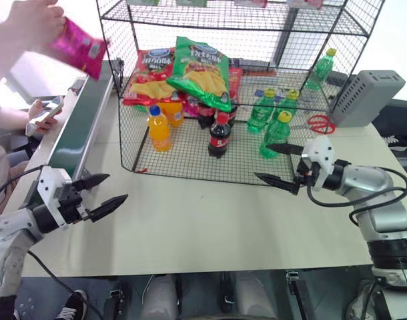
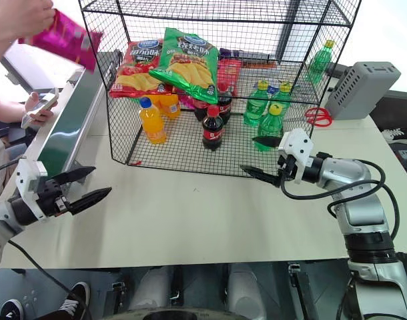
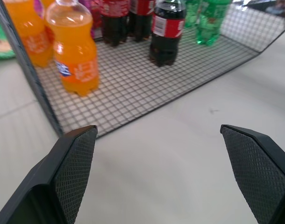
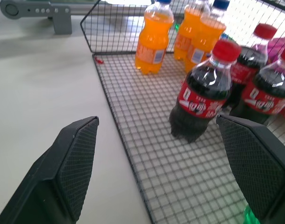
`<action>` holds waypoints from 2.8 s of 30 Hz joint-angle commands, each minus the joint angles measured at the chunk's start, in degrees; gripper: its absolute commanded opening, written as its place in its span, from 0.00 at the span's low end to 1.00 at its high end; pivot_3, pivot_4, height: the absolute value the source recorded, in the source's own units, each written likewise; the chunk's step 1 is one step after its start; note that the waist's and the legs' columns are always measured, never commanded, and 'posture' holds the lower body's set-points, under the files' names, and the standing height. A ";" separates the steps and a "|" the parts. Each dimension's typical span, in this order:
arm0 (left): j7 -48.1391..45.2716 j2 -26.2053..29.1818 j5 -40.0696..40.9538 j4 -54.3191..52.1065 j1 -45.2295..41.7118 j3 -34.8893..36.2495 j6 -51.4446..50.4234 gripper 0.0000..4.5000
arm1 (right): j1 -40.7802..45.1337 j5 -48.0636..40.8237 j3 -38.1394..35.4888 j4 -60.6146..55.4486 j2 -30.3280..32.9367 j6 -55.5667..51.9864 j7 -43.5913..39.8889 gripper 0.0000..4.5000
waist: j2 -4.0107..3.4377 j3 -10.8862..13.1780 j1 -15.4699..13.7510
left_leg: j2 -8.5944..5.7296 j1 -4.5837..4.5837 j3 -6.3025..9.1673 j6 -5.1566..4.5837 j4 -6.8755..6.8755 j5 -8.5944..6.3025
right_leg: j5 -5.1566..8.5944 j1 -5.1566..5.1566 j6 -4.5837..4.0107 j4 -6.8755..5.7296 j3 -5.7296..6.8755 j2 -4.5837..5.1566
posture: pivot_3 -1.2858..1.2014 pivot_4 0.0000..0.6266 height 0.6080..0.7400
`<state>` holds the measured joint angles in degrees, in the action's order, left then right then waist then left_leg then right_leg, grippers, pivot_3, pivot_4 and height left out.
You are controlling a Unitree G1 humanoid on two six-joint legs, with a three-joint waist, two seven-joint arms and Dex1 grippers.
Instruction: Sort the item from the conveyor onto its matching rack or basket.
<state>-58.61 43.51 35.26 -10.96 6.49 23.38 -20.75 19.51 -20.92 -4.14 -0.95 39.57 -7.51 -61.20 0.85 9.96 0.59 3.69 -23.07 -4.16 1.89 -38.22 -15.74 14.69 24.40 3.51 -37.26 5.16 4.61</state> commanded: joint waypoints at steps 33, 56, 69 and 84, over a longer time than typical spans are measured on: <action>7.73 0.29 -4.49 -2.37 2.71 4.22 2.74 1.00 | 1.38 -5.08 1.47 -3.70 0.32 -8.41 -3.98 0.93 | 0.00 0.00 -0.01 | 0.01 0.00 -0.04 0.00 0.01 0.00 | 0.00 0.03 0.00 0.00 -0.04 0.00 | 0.52 0.24 1.00; 11.17 2.62 -24.67 8.61 14.67 15.97 35.21 1.00 | 4.03 -12.44 8.92 -14.00 -6.28 -22.07 -2.28 0.97 | 0.02 -0.02 -0.02 | 0.05 -0.01 -0.12 0.00 0.05 -0.01 | 0.00 0.12 -0.04 0.02 -0.07 -0.02 | 0.52 0.24 1.00; 23.76 7.50 -42.98 22.50 20.57 18.90 59.11 1.00 | 4.38 -14.88 8.99 -13.07 -12.89 -20.31 -1.64 0.97 | 0.13 -0.09 0.01 | 0.10 -0.06 -0.19 -0.01 0.07 -0.02 | -0.01 0.18 -0.05 0.04 -0.07 0.06 | 0.52 0.24 1.00; 28.90 10.91 -45.65 27.40 15.58 11.30 60.77 1.00 | 4.27 -14.11 7.13 -12.93 -13.74 -16.67 1.00 0.97 | 0.13 -0.09 0.15 | 0.13 -0.05 -0.24 -0.01 0.08 -0.03 | -0.03 0.22 -0.06 0.01 -0.06 0.04 | 0.52 0.24 1.00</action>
<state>-29.95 53.31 -10.83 16.28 22.15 34.82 40.21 23.26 -34.91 4.05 -12.53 25.91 -25.31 -60.66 0.98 9.87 0.74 3.82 -23.12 -4.41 1.88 -38.14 -15.77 14.67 24.63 3.46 -37.25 5.10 4.65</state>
